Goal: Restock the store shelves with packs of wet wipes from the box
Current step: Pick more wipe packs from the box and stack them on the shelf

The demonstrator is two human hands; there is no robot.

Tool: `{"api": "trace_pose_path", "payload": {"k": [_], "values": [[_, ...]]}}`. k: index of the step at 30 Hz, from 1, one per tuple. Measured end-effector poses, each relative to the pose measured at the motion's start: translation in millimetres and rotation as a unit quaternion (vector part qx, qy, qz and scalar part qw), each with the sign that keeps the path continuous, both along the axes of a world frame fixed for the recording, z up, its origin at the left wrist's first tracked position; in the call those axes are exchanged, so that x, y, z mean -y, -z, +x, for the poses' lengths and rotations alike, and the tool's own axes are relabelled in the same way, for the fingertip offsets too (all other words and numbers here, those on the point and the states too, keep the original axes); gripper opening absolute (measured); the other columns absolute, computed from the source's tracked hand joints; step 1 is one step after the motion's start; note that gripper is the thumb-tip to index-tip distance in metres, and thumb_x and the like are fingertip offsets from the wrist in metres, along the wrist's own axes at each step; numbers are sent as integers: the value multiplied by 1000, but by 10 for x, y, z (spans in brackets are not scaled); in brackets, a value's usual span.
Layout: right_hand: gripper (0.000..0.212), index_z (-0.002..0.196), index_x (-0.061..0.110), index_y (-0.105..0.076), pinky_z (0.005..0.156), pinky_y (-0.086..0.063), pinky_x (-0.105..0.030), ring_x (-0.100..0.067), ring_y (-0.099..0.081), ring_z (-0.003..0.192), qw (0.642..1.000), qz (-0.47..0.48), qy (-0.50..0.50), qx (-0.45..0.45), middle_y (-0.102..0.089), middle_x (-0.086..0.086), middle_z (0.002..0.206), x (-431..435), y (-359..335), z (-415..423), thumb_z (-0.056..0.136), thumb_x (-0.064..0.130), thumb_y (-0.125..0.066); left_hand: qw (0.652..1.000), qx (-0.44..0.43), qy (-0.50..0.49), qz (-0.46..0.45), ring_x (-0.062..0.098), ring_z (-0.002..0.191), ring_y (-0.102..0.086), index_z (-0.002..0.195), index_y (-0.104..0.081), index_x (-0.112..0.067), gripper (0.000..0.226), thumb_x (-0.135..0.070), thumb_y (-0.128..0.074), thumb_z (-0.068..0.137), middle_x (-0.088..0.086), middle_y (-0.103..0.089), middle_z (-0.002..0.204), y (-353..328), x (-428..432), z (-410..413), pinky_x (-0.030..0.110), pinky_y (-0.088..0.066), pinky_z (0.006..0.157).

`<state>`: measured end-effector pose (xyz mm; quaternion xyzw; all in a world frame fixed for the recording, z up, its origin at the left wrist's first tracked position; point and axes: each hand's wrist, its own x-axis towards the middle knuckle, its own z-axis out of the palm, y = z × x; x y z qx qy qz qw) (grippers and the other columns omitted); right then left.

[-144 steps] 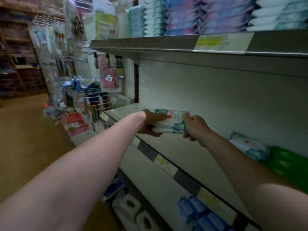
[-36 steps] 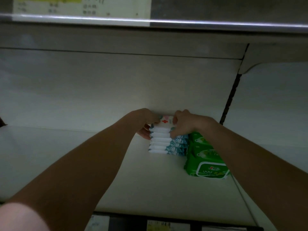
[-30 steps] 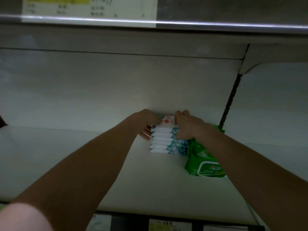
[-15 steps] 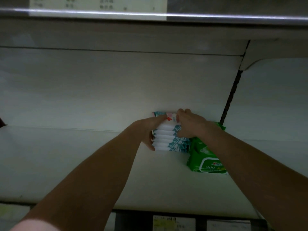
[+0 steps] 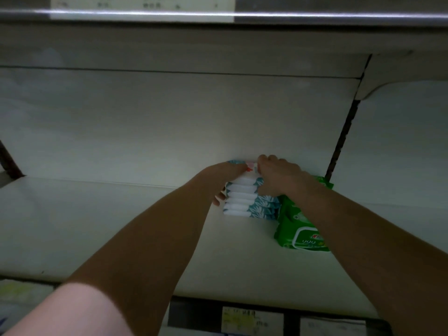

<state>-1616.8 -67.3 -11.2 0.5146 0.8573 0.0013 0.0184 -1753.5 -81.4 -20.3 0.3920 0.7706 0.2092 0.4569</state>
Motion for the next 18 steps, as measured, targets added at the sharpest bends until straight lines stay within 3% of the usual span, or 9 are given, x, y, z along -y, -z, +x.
{"api": "trace_pose_path", "payload": {"k": [4,8,11,13,18], "values": [[65,136,12,-37,94,-39,-39,-30,-44,119,999,-12,-28,34,-40,-13,132,-14,-140,-40,85,38,-66,999,-12,-22,43,31,103,-53,135,-46,-9,70,-60,-54,88,17,-51,127,-95,83,-55,44,-47,84],[47,132,13,-44,94,-36,-37,-29,-43,120,994,15,-105,27,-40,-12,132,45,-267,-276,92,33,-57,990,-20,-101,94,28,97,-54,135,-46,-11,62,-53,-56,90,13,-50,112,-198,304,-255,43,-48,78],[39,129,13,-49,95,-36,-36,-28,-43,120,985,25,-169,10,-42,-11,131,165,-293,-492,94,30,-54,980,-44,-158,109,27,96,-56,126,-51,-5,46,-38,-58,94,14,-54,112,-284,557,-423,44,-49,82],[36,127,13,-51,91,-37,-35,-28,-45,118,976,38,-214,-3,-44,-11,129,289,-300,-665,94,26,-53,972,-55,-200,114,28,98,-58,122,-53,-1,40,-30,-58,95,16,-56,116,-327,798,-542,45,-49,87],[30,120,14,-56,77,-38,-31,-27,-52,110,945,48,-321,-24,-52,-7,123,822,-245,-1178,92,23,-54,936,-90,-325,96,25,92,-60,117,-53,-1,34,-27,-58,95,13,-57,103,-315,1653,-791,41,-52,84]]}}
